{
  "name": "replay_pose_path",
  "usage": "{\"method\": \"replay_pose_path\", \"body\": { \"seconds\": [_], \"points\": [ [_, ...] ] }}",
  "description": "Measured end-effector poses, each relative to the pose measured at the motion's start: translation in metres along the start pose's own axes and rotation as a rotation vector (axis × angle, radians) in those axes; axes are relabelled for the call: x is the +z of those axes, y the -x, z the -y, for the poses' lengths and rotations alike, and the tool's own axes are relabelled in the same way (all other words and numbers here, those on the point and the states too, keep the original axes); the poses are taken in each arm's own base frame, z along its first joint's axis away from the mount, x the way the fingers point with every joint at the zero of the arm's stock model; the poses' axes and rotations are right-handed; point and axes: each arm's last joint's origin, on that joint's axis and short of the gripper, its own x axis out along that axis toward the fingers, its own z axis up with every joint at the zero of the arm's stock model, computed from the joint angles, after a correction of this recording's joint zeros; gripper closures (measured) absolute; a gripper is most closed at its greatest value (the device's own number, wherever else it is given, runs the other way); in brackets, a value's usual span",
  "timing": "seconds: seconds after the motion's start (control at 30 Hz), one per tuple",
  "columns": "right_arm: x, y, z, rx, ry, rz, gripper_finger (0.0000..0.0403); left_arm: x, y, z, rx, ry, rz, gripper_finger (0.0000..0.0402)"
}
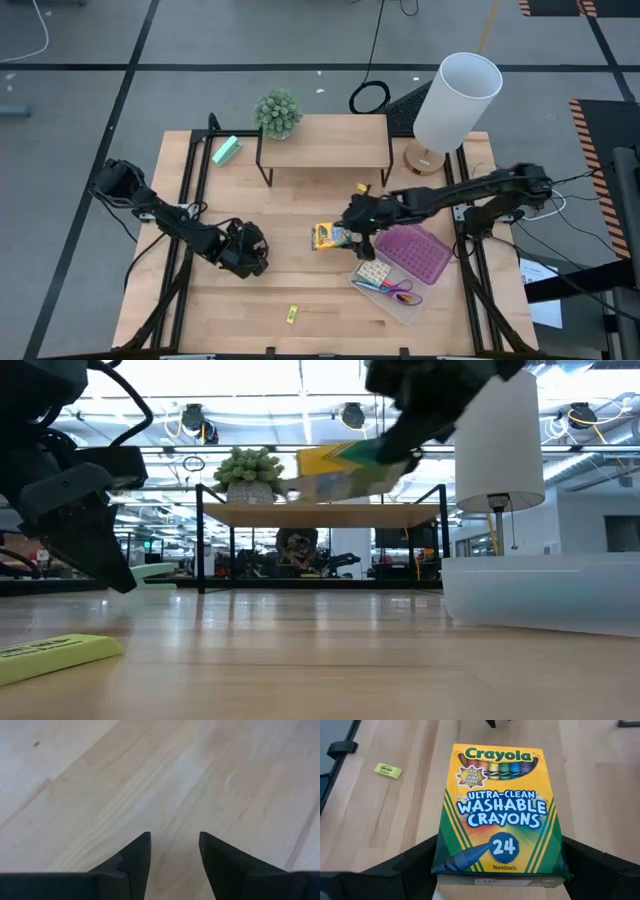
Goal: Pack school essentials
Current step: Put the yellow crayon box into the purple supply box
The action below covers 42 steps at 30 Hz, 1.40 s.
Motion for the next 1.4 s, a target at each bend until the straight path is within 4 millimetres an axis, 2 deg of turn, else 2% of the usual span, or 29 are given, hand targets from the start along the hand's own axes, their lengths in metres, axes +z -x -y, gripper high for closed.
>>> {"method": "replay_pose_path", "body": {
  "seconds": [0.33,0.6,0.8,1.07,1.4],
  "points": [
    [-0.049,0.050,-0.044,-0.066,-0.098,0.101,0.0067,0.005,0.000,0.007,-0.058,-0.005,0.063,0.0232],
    [-0.080,0.073,-0.084,-0.036,-0.175,0.158,0.0067,0.012,0.003,0.013,-0.073,0.015,0.100,0.0232],
    [-0.098,0.083,-0.114,-0.005,-0.221,0.162,0.0067,0.023,0.008,0.023,-0.095,-0.003,0.130,0.0232],
    [-0.122,0.094,-0.140,0.004,-0.287,0.170,0.0067,0.036,0.010,0.029,-0.102,-0.006,0.154,0.0232],
    [-0.144,0.078,-0.159,-0.033,-0.350,0.104,0.0067,0.041,0.009,0.028,-0.092,-0.003,0.162,0.0232]
  ]
}}
